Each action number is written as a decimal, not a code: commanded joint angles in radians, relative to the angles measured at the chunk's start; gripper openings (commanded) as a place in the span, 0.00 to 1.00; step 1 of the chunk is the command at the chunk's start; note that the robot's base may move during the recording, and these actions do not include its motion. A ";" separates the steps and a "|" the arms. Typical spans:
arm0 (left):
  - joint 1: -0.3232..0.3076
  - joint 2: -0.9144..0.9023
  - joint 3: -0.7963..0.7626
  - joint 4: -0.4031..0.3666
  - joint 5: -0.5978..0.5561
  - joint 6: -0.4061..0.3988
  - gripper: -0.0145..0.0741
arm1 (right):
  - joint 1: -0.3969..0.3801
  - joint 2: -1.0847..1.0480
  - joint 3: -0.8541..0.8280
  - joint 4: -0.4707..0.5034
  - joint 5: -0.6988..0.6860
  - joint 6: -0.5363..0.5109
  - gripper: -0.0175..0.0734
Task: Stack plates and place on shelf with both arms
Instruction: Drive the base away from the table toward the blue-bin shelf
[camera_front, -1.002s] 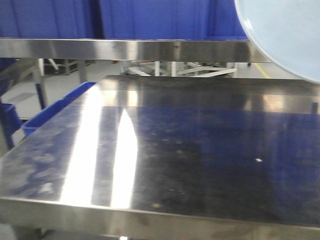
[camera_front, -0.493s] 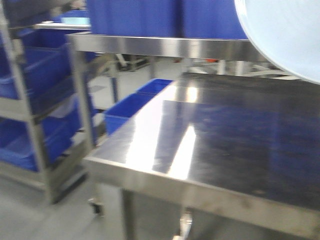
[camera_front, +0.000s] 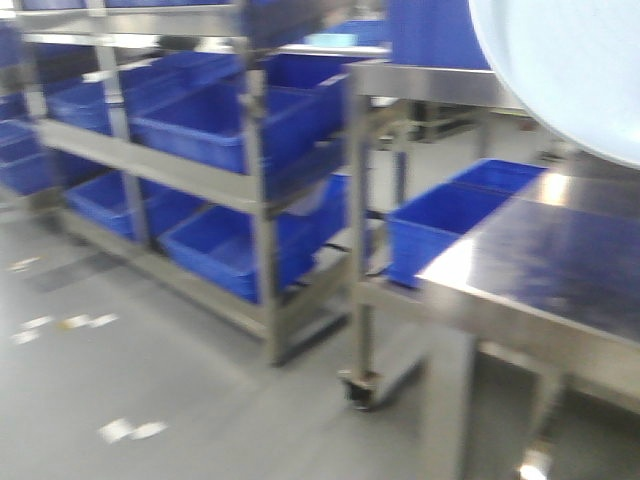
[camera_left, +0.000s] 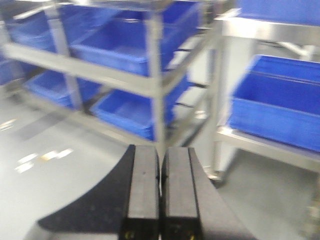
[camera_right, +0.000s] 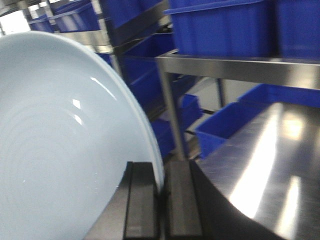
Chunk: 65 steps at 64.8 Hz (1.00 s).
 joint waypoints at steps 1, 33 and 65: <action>0.003 0.002 -0.029 0.001 -0.079 -0.007 0.26 | -0.001 0.002 -0.030 0.004 -0.102 -0.003 0.25; 0.003 0.002 -0.029 0.001 -0.079 -0.007 0.26 | -0.001 0.002 -0.030 0.004 -0.102 -0.003 0.25; 0.003 0.002 -0.029 0.001 -0.079 -0.007 0.26 | -0.001 0.002 -0.030 0.004 -0.102 -0.003 0.25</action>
